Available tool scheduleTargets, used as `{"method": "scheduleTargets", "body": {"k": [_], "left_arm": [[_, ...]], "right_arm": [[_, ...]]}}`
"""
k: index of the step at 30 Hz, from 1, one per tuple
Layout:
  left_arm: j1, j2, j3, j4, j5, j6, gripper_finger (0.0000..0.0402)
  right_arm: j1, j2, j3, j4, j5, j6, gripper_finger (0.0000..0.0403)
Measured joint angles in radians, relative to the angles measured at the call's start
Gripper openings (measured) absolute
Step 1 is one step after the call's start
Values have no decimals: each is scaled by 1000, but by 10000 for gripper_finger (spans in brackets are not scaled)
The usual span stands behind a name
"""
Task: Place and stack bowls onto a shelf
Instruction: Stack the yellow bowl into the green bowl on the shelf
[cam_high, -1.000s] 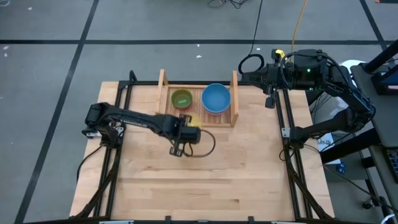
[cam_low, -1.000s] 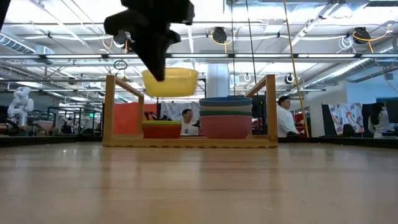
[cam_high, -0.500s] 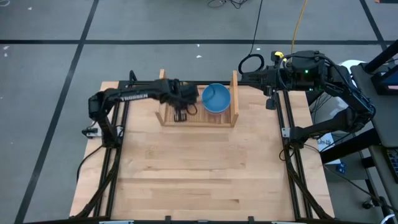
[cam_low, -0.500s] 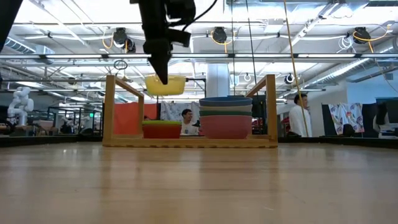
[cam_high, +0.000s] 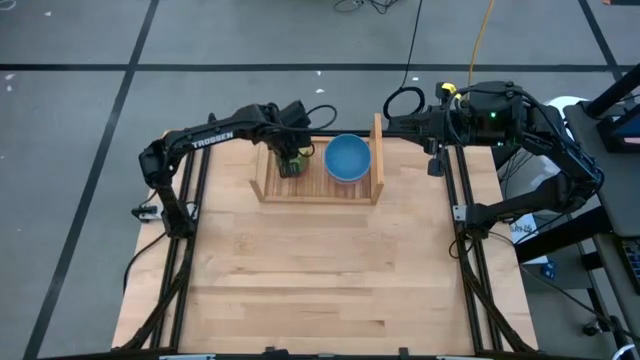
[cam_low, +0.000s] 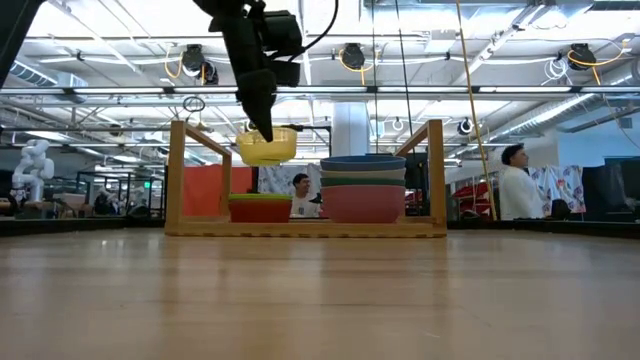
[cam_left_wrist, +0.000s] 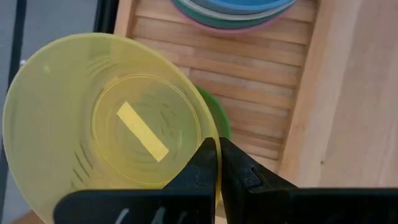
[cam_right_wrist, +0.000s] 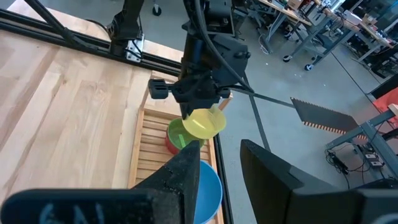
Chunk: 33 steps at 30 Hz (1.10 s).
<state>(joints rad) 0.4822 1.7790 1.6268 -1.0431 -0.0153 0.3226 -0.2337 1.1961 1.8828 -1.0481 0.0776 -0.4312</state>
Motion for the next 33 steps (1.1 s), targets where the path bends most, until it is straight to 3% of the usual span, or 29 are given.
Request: {"method": "scheduleTargets", "body": {"k": [15, 27, 33], "left_arm": [[35, 2, -169, 177, 87, 50, 3], [56, 2, -324, 246, 90, 66, 3], [52, 1, -346, 278, 88, 61, 17]], "right_arm": [[0, 0, 0, 0, 0, 0, 109], [0, 0, 0, 0, 0, -6, 109], [0, 0, 0, 0, 0, -38, 109]]}}
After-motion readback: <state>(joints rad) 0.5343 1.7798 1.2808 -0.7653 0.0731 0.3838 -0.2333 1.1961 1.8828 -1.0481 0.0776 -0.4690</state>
